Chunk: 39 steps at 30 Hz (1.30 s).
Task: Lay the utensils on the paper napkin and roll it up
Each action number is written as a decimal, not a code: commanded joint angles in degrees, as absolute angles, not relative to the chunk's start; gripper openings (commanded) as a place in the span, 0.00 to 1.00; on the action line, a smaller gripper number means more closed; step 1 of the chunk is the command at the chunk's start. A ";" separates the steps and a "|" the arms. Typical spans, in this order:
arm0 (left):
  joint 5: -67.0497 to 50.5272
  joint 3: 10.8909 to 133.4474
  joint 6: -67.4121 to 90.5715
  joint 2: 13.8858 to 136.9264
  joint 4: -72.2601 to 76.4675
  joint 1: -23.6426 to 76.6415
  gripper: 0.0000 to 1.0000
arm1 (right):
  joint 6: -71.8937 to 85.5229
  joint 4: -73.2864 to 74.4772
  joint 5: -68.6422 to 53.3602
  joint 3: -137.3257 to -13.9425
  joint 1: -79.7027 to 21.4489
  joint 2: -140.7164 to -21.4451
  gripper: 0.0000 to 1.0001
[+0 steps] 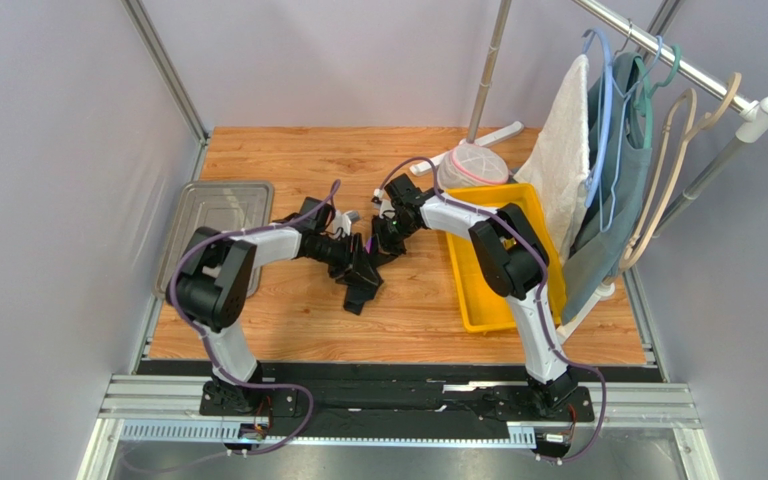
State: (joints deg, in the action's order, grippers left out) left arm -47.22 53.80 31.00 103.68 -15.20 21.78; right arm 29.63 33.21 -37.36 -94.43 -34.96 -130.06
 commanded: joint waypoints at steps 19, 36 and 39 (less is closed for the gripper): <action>-43.53 54.66 23.74 104.49 -31.44 16.44 0.10 | 23.12 38.67 -23.30 -100.10 -35.07 -137.11 0.00; -43.06 57.30 24.96 112.41 -30.94 14.59 0.00 | 24.43 36.83 -37.25 -104.42 -32.70 -127.89 0.22; -43.50 57.22 26.28 113.11 -29.45 14.50 0.00 | 26.62 34.72 -39.98 -102.05 -32.78 -124.64 0.26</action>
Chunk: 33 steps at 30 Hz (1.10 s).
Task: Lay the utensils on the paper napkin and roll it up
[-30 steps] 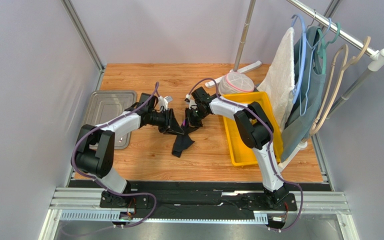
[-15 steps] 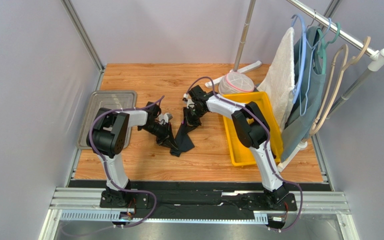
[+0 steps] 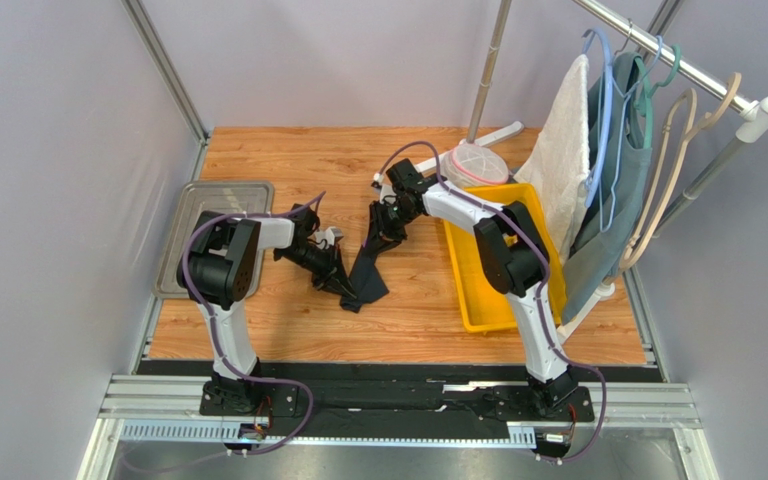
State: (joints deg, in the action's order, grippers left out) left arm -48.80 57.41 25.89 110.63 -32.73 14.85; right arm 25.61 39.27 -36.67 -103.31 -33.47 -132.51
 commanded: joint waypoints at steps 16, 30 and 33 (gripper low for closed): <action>-46.67 56.78 33.66 114.79 -21.63 14.24 0.00 | 30.68 28.82 -41.31 -89.47 -36.65 -127.09 0.14; -59.14 52.38 31.29 100.64 -13.10 14.32 0.25 | 21.98 33.57 -34.54 -92.37 -35.77 -132.45 0.08; -62.30 51.25 32.95 101.07 -9.96 14.85 0.26 | 21.18 34.45 -34.63 -94.13 -35.77 -133.33 0.08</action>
State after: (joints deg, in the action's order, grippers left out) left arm -56.55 52.53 33.19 102.59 -15.40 14.28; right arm 25.87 33.56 -41.89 -92.09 -36.45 -129.73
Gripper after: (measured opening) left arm 0.263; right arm 0.086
